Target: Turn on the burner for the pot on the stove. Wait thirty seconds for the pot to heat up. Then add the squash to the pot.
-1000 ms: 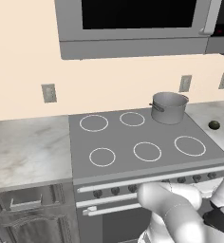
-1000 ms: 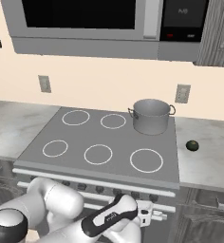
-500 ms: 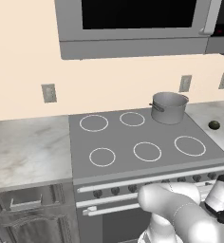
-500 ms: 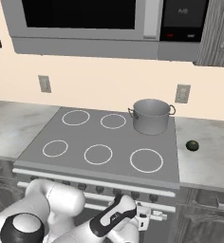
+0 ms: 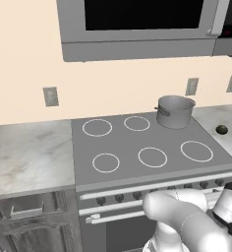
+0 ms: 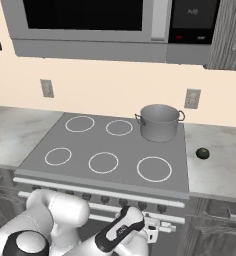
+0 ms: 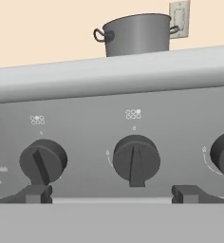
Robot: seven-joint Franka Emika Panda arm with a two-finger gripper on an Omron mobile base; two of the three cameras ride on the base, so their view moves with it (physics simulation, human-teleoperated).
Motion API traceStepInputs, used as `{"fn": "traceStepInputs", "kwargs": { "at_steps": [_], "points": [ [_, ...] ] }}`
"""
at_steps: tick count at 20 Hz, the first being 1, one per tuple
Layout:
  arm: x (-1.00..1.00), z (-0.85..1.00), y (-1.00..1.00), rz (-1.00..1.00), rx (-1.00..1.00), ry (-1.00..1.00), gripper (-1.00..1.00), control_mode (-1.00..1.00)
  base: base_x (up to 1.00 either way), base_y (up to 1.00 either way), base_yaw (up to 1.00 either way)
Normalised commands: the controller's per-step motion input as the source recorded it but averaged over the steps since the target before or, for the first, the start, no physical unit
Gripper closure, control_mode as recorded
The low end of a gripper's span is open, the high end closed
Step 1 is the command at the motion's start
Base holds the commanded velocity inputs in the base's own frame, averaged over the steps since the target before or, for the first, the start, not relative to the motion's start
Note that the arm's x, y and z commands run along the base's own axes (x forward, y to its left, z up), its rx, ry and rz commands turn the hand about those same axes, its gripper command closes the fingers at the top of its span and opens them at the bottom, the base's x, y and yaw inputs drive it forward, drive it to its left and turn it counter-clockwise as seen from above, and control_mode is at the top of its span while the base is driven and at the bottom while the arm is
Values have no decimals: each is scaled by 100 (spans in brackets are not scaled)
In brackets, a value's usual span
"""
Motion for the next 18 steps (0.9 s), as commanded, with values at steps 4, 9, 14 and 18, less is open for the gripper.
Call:
{"fn": "traceStepInputs", "kwargs": {
  "at_steps": [4, 9, 14, 18],
  "points": [
    [11, 9, 0, 0, 4, 0, -100, -100, 0, 0, 0],
    [0, 16, 0, 0, 6, -1, -100, -100, 0, 0, 0],
    [0, 6, 0, 0, 6, -2, -100, -100, 0, 0, 0],
    [0, 0, 0, 0, 3, 0, -100, -100, 0, 0, 0]
  ]
}}
